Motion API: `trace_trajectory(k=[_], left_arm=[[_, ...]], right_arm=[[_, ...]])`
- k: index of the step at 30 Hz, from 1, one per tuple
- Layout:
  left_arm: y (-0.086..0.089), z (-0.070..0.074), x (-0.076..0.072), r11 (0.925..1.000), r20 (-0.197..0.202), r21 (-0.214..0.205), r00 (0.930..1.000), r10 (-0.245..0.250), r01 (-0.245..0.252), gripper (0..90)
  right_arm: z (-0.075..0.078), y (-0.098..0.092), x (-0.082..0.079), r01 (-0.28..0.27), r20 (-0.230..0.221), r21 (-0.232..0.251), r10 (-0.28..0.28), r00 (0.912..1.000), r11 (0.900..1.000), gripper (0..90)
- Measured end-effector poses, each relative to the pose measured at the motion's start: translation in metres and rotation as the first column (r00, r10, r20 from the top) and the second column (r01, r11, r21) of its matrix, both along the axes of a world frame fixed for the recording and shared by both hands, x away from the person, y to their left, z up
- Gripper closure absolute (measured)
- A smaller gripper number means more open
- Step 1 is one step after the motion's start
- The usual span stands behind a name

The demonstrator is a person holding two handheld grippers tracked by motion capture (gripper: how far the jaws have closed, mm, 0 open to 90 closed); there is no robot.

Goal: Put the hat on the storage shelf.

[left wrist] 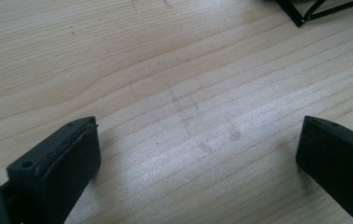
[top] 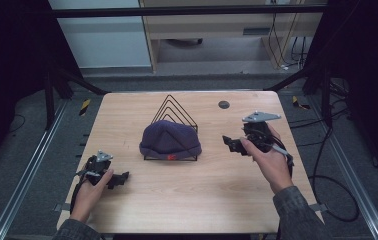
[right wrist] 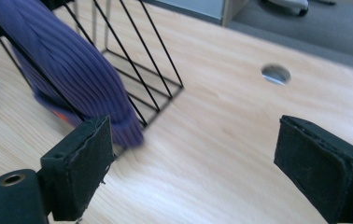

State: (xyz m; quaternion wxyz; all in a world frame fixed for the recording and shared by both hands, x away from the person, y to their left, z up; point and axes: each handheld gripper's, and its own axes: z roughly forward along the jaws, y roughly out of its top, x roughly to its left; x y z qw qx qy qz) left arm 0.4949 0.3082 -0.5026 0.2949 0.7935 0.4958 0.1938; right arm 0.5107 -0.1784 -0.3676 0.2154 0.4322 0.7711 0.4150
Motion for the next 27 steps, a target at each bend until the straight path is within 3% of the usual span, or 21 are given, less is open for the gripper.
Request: trace_trajectory(k=[5,15,19,27], left_arm=[[0.0,0.0,0.001,1.0,0.0,0.001,1.0,-0.003,0.003,0.0],[-0.003,-0.004,0.003,0.9999,0.047,-0.016,0.9989,0.0,0.001,0.0],[-0.003,-0.005,0.004,0.9997,0.061,-0.022,0.9981,-0.003,0.004,0.0],[-0.003,-0.005,0.005,0.9996,0.063,-0.026,0.998,-0.006,0.008,0.0]], right_arm=[[-0.03,-0.029,-0.003,0.029,-0.028,0.038,-0.028,0.9992,0.9989,12.7],[-0.089,-0.053,-0.016,0.072,-0.135,0.015,-0.07,0.9884,0.9973,13.2],[-0.099,-0.06,-0.014,0.117,-0.173,0.038,-0.109,0.979,0.9924,13.4],[-0.121,-0.059,-0.011,0.147,-0.224,-0.003,-0.144,0.964,0.9891,13.3]])
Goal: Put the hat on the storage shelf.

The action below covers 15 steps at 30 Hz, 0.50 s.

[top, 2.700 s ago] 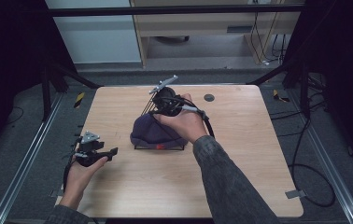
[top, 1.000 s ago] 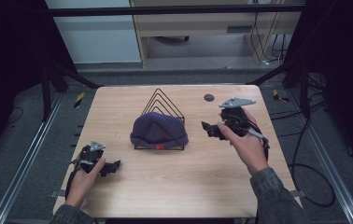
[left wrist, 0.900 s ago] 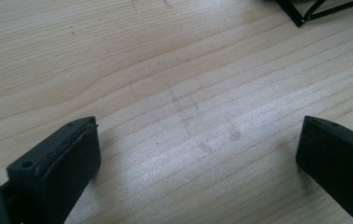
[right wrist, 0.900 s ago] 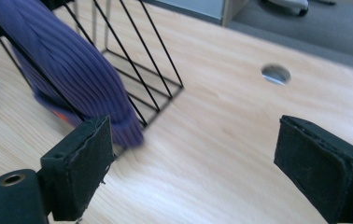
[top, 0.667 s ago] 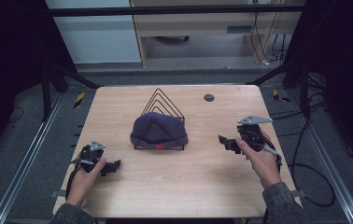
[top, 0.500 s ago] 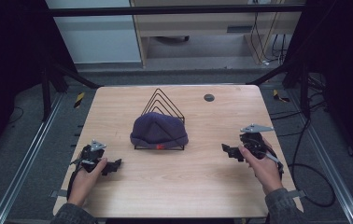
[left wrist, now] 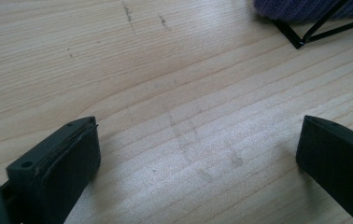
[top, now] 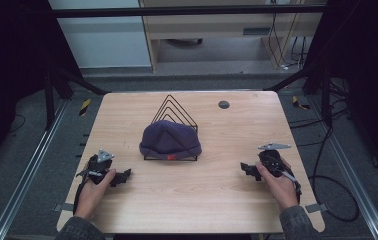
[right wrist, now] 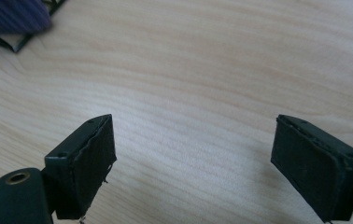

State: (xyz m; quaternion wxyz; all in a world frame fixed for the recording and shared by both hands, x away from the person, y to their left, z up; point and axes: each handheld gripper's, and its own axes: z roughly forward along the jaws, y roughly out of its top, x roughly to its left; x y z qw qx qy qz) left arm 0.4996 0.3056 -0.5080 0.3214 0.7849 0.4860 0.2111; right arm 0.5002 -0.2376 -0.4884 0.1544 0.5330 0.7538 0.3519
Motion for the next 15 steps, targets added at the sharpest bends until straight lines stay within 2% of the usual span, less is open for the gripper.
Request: trace_trajectory(k=[1,4,7,8,10,15], left_arm=[[0.0,0.0,0.0,1.0,0.0,0.001,1.0,-0.004,0.004,0.0],[0.0,0.001,0.004,0.9999,-0.005,0.005,0.9999,-0.011,0.011,0.0],[-0.002,0.002,0.007,0.9999,-0.017,0.012,0.9998,-0.01,0.01,0.0],[-0.003,0.002,0.008,0.9999,-0.019,0.009,0.9998,-0.009,0.009,0.0],[-0.004,0.002,0.01,0.9999,-0.023,0.01,0.9997,-0.013,0.013,0.0],[-0.004,0.002,0.01,0.9998,-0.019,0.011,0.9997,-0.017,0.017,0.0]], right_arm=[[-0.004,0.001,0.0,-0.011,-0.008,-0.019,0.01,0.9999,0.9998,12.8],[-0.01,0.001,-0.002,-0.012,-0.028,-0.026,0.011,0.9995,0.9996,12.8],[-0.016,0.002,-0.01,-0.004,0.034,-0.053,0.005,0.9994,0.9986,12.9],[-0.019,0.003,-0.013,-0.001,0.068,-0.08,0.006,0.9977,0.9968,12.9],[-0.023,0.007,-0.018,0.003,0.109,-0.107,0.009,0.994,0.9943,11.4],[-0.024,0.007,-0.021,0.015,0.112,-0.115,-0.002,0.9937,0.9933,11.1]])
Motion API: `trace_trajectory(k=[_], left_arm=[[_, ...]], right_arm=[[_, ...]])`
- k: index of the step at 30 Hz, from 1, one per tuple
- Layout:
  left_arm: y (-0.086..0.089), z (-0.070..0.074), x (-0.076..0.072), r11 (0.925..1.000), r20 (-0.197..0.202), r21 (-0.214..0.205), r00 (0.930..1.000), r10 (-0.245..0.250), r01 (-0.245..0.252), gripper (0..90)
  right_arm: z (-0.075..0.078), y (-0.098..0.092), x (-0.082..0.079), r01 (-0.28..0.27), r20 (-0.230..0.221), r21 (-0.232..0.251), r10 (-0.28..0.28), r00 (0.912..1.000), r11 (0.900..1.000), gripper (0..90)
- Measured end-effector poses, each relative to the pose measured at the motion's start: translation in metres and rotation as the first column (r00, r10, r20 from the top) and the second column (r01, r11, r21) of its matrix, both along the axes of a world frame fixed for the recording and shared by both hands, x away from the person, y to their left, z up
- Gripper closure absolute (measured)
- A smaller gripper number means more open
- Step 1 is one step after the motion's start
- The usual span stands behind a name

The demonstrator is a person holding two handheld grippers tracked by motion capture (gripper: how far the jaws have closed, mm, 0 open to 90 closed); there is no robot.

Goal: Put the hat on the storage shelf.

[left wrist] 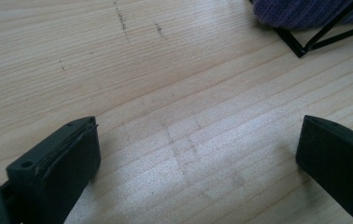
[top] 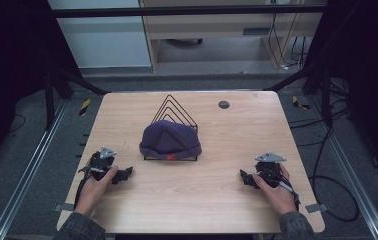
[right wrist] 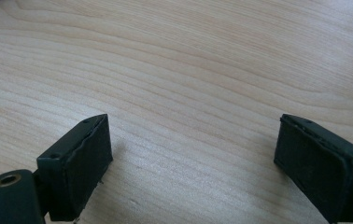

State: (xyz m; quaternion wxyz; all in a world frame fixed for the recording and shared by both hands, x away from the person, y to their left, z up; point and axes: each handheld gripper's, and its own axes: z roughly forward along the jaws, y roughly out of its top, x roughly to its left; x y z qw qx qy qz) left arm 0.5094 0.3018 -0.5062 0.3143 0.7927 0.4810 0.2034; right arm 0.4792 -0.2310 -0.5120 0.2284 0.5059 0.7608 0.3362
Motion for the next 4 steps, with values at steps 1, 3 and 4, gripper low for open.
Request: trace_trajectory(k=[1,3,4], left_arm=[[-0.0002,0.0,-0.0003,1.0,0.0,0.0,1.0,0.002,-0.002,0.0],[-0.0004,0.0001,-0.0003,1.0,-0.001,-0.001,1.0,0.002,-0.002,0.0],[-0.0002,0.0002,-0.0001,1.0,-0.002,0.0,1.0,-0.001,0.001,0.0]], right_arm=[[0.0002,-0.0002,-0.0008,0.002,-0.002,0.003,-0.002,1.0,1.0,11.1],[0.0004,-0.0006,-0.0019,0.004,-0.005,0.01,-0.004,1.0,0.9999,11.1],[0.0001,-0.0012,-0.0019,0.001,-0.001,0.004,-0.001,1.0,1.0,11.1]])
